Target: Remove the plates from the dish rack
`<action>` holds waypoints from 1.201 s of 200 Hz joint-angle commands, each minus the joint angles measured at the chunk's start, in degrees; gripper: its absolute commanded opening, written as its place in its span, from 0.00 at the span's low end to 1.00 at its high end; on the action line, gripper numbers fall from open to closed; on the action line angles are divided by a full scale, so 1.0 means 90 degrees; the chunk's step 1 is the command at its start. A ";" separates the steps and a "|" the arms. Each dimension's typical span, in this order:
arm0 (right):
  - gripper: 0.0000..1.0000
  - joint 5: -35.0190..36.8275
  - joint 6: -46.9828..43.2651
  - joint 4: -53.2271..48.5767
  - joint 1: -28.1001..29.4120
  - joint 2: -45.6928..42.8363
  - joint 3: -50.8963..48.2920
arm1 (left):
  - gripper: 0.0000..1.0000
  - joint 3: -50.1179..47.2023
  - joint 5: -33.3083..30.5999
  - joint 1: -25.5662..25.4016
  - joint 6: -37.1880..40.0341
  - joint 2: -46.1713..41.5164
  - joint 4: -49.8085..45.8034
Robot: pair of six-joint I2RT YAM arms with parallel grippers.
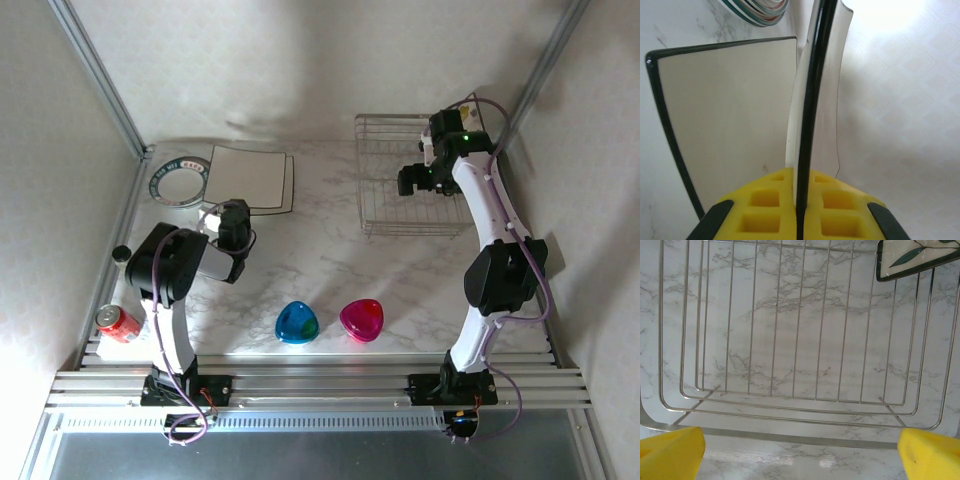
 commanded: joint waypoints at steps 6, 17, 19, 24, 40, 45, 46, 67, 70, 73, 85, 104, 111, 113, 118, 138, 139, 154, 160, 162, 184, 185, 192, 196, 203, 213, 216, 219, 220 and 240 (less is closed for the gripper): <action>0.99 -0.0075 -0.0062 0.0054 0.0053 0.0080 -0.0052 | 0.00 0.0521 -0.0316 -0.0135 -0.0143 0.0081 0.1540; 0.99 -0.0064 -0.0062 0.0066 0.0047 0.0078 -0.0059 | 0.00 0.0577 -0.0366 -0.0173 -0.0136 0.0135 0.1496; 0.99 -0.0060 -0.0067 0.0073 0.0046 0.0080 -0.0059 | 0.00 0.0583 -0.0371 -0.0177 -0.0131 0.0142 0.1492; 0.99 -0.0065 -0.0065 0.0076 0.0046 0.0076 -0.0071 | 0.00 0.0602 -0.0380 -0.0193 -0.0125 0.0170 0.1497; 0.99 -0.0060 -0.0071 0.0106 0.0045 0.0067 -0.0105 | 0.00 0.0677 -0.0410 -0.0218 -0.0164 0.0253 0.1442; 0.99 -0.0073 -0.0063 0.0114 0.0050 0.0069 -0.0115 | 0.00 0.0697 -0.0419 -0.0226 -0.0155 0.0268 0.1433; 0.99 -0.0074 -0.0072 0.0114 0.0048 0.0065 -0.0116 | 0.00 0.0700 -0.0422 -0.0227 -0.0150 0.0274 0.1431; 0.99 -0.0102 -0.0068 0.0161 0.0052 0.0061 -0.0169 | 0.00 0.0779 -0.0461 -0.0264 -0.0037 0.0331 0.1442; 0.99 -0.0096 -0.0063 0.0163 0.0053 0.0053 -0.0175 | 0.00 0.0794 -0.0461 -0.0266 -0.0017 0.0334 0.1440; 0.99 -0.0101 -0.0062 0.0167 0.0048 0.0054 -0.0176 | 0.00 0.0804 -0.0458 -0.0267 -0.0013 0.0346 0.1426; 0.99 -0.0114 -0.0060 0.0173 0.0055 0.0062 -0.0186 | 0.00 0.0828 -0.0511 -0.0296 -0.0007 0.0346 0.1330; 0.99 -0.0122 -0.0063 0.0180 0.0055 0.0068 -0.0176 | 0.00 0.0805 -0.0650 -0.0325 -0.0028 0.0331 0.1227; 0.99 -0.0124 -0.0062 0.0180 0.0050 0.0062 -0.0176 | 0.00 0.0792 -0.0716 -0.0342 -0.0043 0.0311 0.1181; 0.99 -0.0124 -0.0062 0.0182 0.0054 0.0061 -0.0176 | 0.00 0.0781 -0.0737 -0.0339 -0.0044 0.0310 0.1181; 0.99 -0.0126 -0.0062 0.0178 0.0050 0.0063 -0.0181 | 0.00 0.0773 -0.0791 -0.0352 -0.0034 0.0301 0.1164; 0.99 -0.0147 -0.0062 0.0190 0.0054 0.0053 -0.0176 | 0.00 0.0761 -0.0974 -0.0412 -0.0094 0.0250 0.0992; 0.99 -0.0145 -0.0062 0.0192 0.0055 0.0057 -0.0176 | 0.00 0.0766 -0.0982 -0.0413 -0.0100 0.0251 0.0976; 0.99 -0.0158 -0.0052 0.0193 0.0058 0.0056 -0.0176 | 0.00 0.0798 -0.1028 -0.0426 -0.0147 0.0266 0.0898; 0.99 -0.0161 -0.0055 0.0191 0.0059 0.0060 -0.0176 | 0.00 0.0817 -0.1036 -0.0430 -0.0181 0.0284 0.0869; 0.99 -0.0158 -0.0053 0.0192 0.0064 0.0059 -0.0176 | 0.00 0.0824 -0.1031 -0.0432 -0.0188 0.0289 0.0869; 0.99 -0.0147 -0.0052 0.0193 0.0066 0.0061 -0.0167 | 0.00 0.0940 -0.0929 -0.0431 -0.0267 0.0331 0.0644; 0.99 -0.0145 -0.0052 0.0193 0.0066 0.0056 -0.0167 | 0.00 0.0948 -0.0921 -0.0427 -0.0270 0.0335 0.0626; 0.99 -0.0148 -0.0052 0.0198 0.0068 0.0057 -0.0176 | 0.00 0.0966 -0.0896 -0.0429 -0.0267 0.0342 0.0593; 0.99 -0.0151 -0.0052 0.0196 0.0067 0.0060 -0.0176 | 0.00 0.0975 -0.0886 -0.0429 -0.0275 0.0348 0.0576; 0.99 -0.0144 -0.0052 0.0201 0.0069 0.0055 -0.0181 | 0.00 0.0975 -0.0876 -0.0430 -0.0308 0.0355 0.0546; 0.99 -0.0144 -0.0052 0.0204 0.0075 0.0052 -0.0193 | 0.00 0.0976 -0.0876 -0.0428 -0.0335 0.0347 0.0474; 0.99 -0.0152 -0.0052 0.0204 0.0073 0.0050 -0.0196 | 0.00 0.0976 -0.0876 -0.0430 -0.0353 0.0338 0.0450; 0.99 -0.0149 -0.0053 0.0210 0.0072 0.0043 -0.0196 | 0.00 0.0976 -0.0874 -0.0431 -0.0368 0.0339 0.0420; 0.99 -0.0147 -0.0053 0.0206 0.0074 0.0042 -0.0196 | 0.00 0.0976 -0.0874 -0.0427 -0.0369 0.0339 0.0416; 0.99 -0.0170 -0.0052 0.0239 0.0068 0.0042 -0.0225 | 0.00 0.0976 -0.0827 -0.0420 -0.0413 0.0348 0.0340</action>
